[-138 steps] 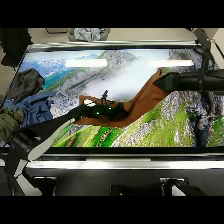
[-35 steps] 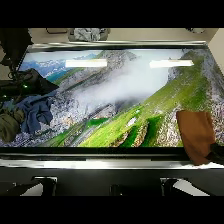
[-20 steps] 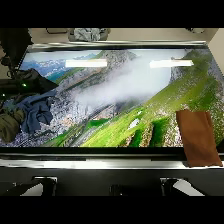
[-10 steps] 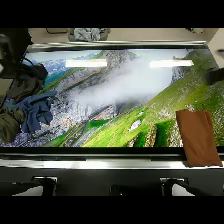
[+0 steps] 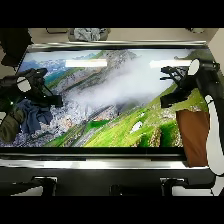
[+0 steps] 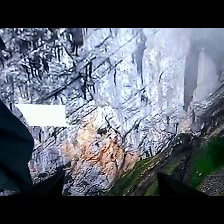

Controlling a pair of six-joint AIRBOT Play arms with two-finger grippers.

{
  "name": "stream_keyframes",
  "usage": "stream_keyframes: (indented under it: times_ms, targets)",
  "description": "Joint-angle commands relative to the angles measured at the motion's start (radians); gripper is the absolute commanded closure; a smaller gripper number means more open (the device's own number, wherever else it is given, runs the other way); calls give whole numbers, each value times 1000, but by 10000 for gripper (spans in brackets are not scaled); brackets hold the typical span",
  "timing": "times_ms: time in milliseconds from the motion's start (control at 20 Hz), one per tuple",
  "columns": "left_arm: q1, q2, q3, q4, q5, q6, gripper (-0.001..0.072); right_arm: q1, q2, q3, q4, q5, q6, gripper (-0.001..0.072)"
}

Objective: Fold the shirts.

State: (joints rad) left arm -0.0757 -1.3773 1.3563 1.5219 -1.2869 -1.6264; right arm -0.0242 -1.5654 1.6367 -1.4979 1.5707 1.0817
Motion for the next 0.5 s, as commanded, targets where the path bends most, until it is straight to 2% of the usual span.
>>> stream_keyframes:
  times_ms: [0, 450]
  targets:
    - [-3, -1, -19, -8, 5, 3, -13, 13, -11, 0, -26, 28, 5, 54]
    - [-3, -10, -19, -8, 5, 3, -13, 13, -11, 0, -26, 28, 5, 54]
